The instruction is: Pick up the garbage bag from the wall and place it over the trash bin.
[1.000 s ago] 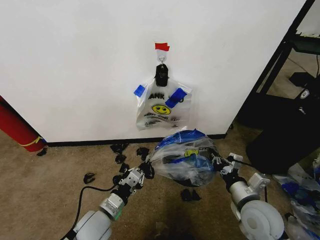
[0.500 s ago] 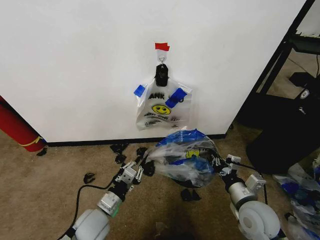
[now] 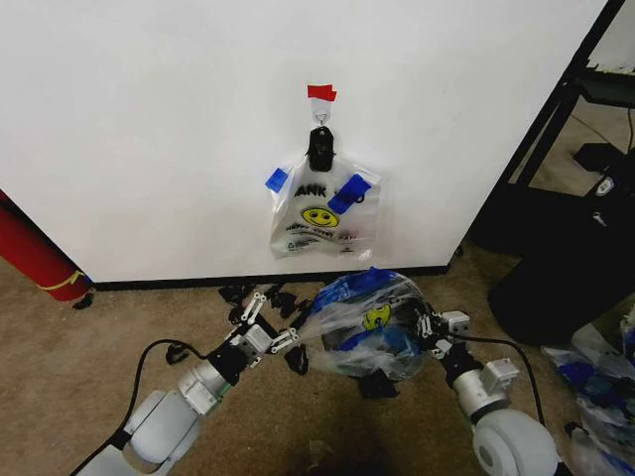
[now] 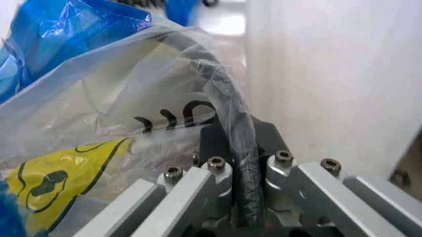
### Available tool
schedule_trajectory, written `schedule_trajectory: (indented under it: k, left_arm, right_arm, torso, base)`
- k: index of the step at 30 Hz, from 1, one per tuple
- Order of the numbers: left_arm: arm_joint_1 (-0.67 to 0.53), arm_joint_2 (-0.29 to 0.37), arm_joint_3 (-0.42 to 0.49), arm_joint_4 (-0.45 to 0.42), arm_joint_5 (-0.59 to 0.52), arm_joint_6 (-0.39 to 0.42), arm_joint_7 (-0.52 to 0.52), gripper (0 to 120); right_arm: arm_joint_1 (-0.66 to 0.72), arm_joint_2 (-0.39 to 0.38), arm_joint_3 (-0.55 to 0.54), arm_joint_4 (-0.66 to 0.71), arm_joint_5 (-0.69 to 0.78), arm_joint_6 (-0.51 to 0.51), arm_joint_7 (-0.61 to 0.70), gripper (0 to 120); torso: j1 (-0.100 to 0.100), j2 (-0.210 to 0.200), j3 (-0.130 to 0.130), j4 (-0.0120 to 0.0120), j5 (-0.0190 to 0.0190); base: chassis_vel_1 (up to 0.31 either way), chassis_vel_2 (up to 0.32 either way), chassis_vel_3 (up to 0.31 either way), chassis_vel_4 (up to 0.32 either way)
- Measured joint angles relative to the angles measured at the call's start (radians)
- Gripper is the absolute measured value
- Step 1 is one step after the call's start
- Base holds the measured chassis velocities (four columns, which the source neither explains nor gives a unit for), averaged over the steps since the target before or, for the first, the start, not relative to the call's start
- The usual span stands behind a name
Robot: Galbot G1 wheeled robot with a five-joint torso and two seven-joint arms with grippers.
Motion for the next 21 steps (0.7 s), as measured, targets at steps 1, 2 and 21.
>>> schedule_trajectory:
  k: [1, 2, 21]
  left_arm:
    - [-0.001, 0.000, 0.002, 0.007, 0.008, 0.001, 0.004, 94]
    - [-0.002, 0.000, 0.004, 0.012, 0.013, 0.001, 0.006, 94]
    - [-0.016, -0.007, 0.017, 0.038, 0.013, 0.019, -0.001, 59]
  right_arm:
    - [-0.001, 0.000, -0.001, 0.004, -0.010, 0.009, -0.005, 0]
    - [-0.001, 0.000, -0.003, 0.007, -0.016, 0.015, -0.007, 0]
    - [-0.007, 0.003, -0.011, 0.014, -0.044, 0.031, -0.020, 0]
  torso:
    - [0.000, 0.000, 0.000, 0.0000, -0.0001]
    - [0.000, 0.000, 0.000, 0.0000, 0.0000]
    - [0.000, 0.000, 0.000, 0.0000, 0.0000]
  base:
    - [0.000, 0.000, 0.000, 0.000]
    - [0.000, 0.000, 0.000, 0.000]
    - [0.000, 0.000, 0.000, 0.000]
